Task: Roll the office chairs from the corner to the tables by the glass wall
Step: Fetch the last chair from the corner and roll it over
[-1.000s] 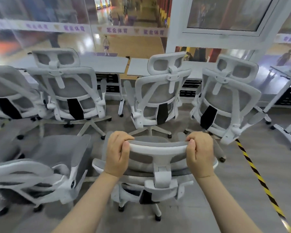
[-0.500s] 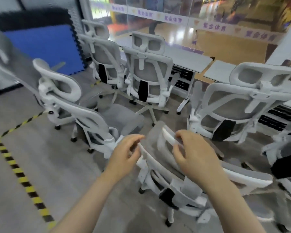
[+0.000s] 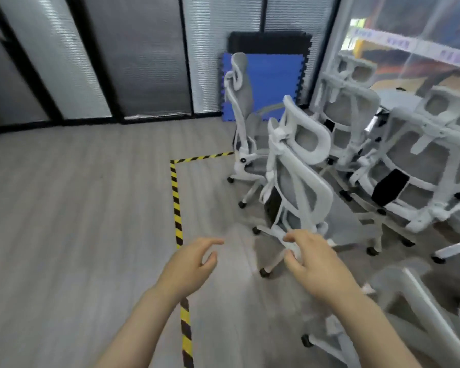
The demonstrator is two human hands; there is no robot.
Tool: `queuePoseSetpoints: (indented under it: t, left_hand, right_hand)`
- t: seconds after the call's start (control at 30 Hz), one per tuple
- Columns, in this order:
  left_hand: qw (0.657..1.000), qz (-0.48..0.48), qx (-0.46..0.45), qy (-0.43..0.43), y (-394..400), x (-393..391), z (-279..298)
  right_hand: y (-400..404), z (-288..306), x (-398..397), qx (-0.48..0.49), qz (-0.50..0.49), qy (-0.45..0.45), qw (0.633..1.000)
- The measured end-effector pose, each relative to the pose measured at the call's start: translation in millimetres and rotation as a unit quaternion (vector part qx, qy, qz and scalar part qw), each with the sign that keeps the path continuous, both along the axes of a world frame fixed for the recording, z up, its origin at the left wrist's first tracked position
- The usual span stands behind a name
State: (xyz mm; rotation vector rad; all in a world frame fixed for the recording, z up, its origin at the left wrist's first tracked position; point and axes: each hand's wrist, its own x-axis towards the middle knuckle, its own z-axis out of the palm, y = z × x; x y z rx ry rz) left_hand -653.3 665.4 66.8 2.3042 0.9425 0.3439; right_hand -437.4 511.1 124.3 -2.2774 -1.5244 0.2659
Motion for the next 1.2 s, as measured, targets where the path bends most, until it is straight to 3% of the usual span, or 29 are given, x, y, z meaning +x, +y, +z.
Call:
queuePoseSetpoints:
  t: [0.27,0.47,0.63,0.8,1.2]
  left_hand:
    - [0.979,0.198,0.038,0.023,82,-199,9]
    - [0.932,0.361,0.039,0.008,83,-337,5]
    - [0.872,0.489,0.018,0.012,82,-423,-5]
    - [0.837,0.547,0.004,-0.007,122,-484,-15]
    - [0.782,0.623,0.009,-0.009,303,-619,-15]
  right_hand:
    - [164,-14,-129,-0.017,0.139,0.031,0.99]
    - [264,-19,-244,-0.052,0.274,0.047,0.959]
    - [337,-33,-329,-0.071,0.356,0.057,0.93]
    - [418,-48,-398,-0.075,0.412,0.056,0.906]
    - [670,-52,-563,-0.079,0.485,0.063,0.868]
